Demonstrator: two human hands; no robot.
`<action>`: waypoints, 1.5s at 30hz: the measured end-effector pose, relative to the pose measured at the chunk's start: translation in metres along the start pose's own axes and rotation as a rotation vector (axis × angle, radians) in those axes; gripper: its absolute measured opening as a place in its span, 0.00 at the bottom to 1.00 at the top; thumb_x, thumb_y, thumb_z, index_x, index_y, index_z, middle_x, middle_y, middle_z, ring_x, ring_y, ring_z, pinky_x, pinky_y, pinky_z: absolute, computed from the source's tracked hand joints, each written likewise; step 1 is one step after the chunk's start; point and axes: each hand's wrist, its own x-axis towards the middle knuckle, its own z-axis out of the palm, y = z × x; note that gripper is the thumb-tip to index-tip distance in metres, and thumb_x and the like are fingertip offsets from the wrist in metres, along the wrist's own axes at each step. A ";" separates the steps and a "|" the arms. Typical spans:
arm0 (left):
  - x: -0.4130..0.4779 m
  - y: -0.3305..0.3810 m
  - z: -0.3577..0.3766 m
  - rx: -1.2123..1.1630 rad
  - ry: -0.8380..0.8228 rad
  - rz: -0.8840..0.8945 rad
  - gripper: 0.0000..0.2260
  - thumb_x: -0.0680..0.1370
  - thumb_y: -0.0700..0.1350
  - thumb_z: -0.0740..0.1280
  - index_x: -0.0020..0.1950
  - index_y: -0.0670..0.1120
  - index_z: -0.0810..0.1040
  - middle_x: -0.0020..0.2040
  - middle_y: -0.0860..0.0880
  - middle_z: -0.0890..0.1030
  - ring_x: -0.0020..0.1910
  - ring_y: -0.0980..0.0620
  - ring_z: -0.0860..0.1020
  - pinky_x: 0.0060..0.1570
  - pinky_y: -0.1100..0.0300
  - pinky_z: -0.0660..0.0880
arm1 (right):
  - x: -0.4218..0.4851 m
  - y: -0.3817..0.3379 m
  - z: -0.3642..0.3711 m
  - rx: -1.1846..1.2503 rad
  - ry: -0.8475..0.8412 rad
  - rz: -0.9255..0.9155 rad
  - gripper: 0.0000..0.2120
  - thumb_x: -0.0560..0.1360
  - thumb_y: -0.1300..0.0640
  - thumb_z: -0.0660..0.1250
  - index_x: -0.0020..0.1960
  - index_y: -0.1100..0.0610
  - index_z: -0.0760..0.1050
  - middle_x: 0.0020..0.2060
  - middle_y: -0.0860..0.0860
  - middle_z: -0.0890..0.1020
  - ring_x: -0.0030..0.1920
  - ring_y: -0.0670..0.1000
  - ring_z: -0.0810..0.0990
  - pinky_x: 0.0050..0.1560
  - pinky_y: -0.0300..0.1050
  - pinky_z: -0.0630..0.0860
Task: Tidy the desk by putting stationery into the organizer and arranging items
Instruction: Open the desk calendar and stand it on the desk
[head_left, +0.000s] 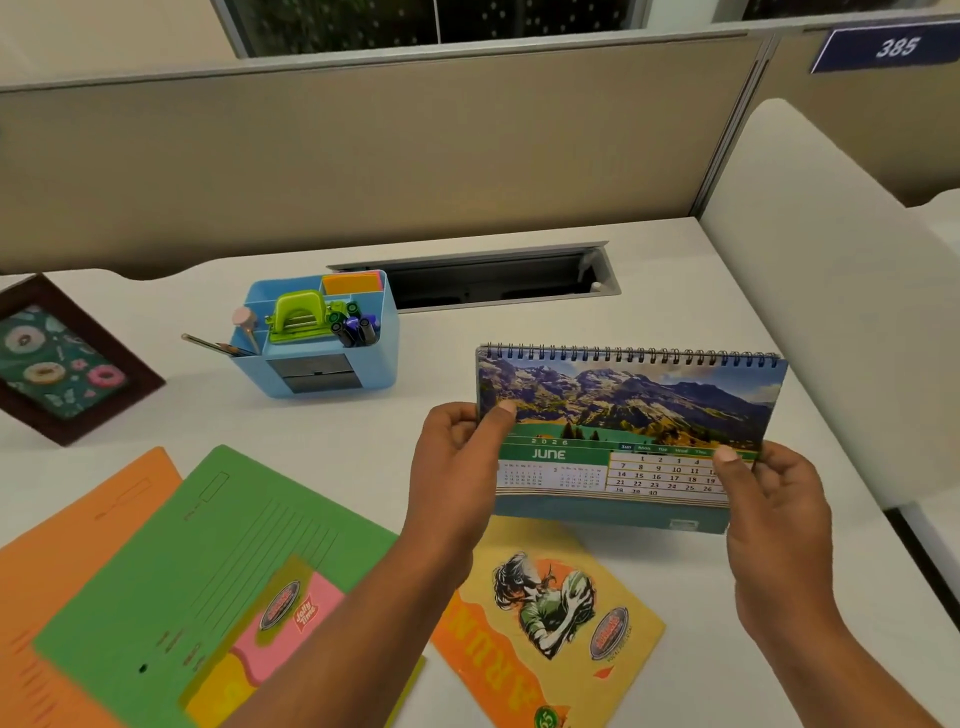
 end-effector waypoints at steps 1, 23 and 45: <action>0.002 0.000 0.000 0.000 0.000 -0.001 0.14 0.79 0.50 0.66 0.57 0.41 0.74 0.42 0.52 0.82 0.32 0.70 0.78 0.26 0.77 0.68 | 0.000 -0.002 0.001 -0.003 -0.005 -0.006 0.12 0.79 0.53 0.64 0.61 0.54 0.70 0.48 0.47 0.83 0.43 0.40 0.83 0.43 0.37 0.76; 0.136 0.044 0.022 0.048 -0.125 -0.049 0.24 0.81 0.63 0.50 0.66 0.52 0.75 0.64 0.51 0.78 0.64 0.51 0.74 0.68 0.50 0.64 | 0.120 -0.016 0.058 0.092 -0.038 -0.004 0.10 0.81 0.47 0.54 0.50 0.52 0.69 0.56 0.56 0.81 0.56 0.51 0.81 0.53 0.42 0.75; 0.208 0.036 0.053 0.091 -0.151 -0.013 0.16 0.82 0.59 0.51 0.51 0.55 0.76 0.41 0.59 0.80 0.40 0.63 0.77 0.38 0.66 0.67 | 0.151 0.016 0.081 0.183 0.077 0.100 0.09 0.82 0.45 0.55 0.49 0.48 0.70 0.50 0.47 0.82 0.53 0.46 0.81 0.52 0.39 0.76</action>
